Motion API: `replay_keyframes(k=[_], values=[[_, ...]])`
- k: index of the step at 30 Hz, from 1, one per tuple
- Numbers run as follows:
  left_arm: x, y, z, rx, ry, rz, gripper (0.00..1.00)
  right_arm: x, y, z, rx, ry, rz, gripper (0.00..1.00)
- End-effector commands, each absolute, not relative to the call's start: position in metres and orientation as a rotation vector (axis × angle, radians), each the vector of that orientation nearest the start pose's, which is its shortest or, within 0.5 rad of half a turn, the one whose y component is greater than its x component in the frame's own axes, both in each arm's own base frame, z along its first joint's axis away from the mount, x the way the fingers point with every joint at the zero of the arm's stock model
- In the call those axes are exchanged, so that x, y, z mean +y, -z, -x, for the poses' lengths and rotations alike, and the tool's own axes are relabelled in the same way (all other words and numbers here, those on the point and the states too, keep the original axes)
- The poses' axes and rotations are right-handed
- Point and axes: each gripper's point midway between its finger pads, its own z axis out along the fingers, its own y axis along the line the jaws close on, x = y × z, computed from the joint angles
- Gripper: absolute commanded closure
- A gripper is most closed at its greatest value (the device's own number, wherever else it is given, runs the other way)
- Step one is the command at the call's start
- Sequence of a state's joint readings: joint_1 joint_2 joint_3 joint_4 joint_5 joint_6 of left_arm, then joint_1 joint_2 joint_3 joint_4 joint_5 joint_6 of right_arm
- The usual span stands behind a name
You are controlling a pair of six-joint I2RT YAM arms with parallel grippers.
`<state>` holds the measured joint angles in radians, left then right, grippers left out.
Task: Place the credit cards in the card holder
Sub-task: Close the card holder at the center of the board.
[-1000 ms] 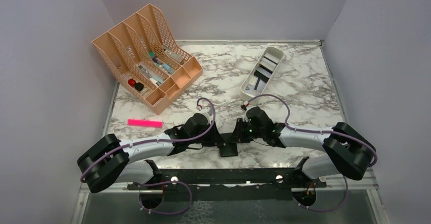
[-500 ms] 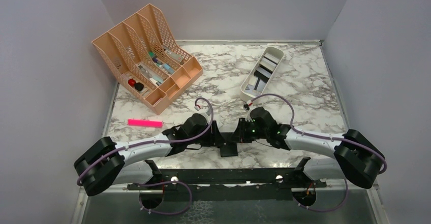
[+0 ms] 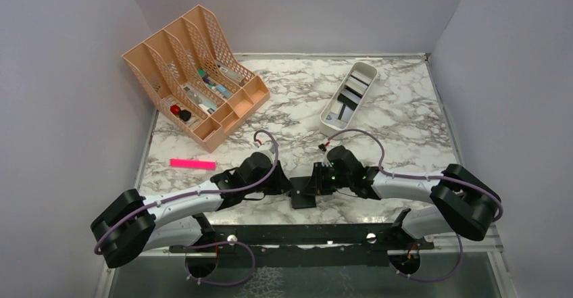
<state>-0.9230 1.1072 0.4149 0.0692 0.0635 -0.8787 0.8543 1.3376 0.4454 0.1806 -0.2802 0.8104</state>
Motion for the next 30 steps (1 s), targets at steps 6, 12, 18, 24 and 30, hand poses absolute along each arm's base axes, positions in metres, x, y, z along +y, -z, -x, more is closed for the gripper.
replay_keyframes(k=[6, 12, 18, 24, 30], values=[[-0.277, -0.069, -0.149, 2.397, 1.063, -0.091, 0.93, 0.284, -0.019, -0.157, 2.634, -0.872, 0.308, 0.82], [-0.282, -0.072, -0.147, 2.371, 1.124, -0.108, 0.89, 0.283, -0.017, -0.154, 2.626, -0.9, 0.289, 0.82], [-0.29, -0.075, -0.156, 2.355, 1.12, -0.105, 1.0, 0.285, -0.015, -0.15, 2.63, -0.938, 0.277, 0.82], [-0.294, -0.067, -0.16, 2.377, 1.091, -0.098, 1.0, 0.287, -0.015, -0.149, 2.624, -0.961, 0.263, 0.82], [-0.299, -0.062, -0.164, 2.379, 1.093, -0.095, 1.0, 0.286, -0.02, -0.149, 2.606, -0.974, 0.256, 0.83]])
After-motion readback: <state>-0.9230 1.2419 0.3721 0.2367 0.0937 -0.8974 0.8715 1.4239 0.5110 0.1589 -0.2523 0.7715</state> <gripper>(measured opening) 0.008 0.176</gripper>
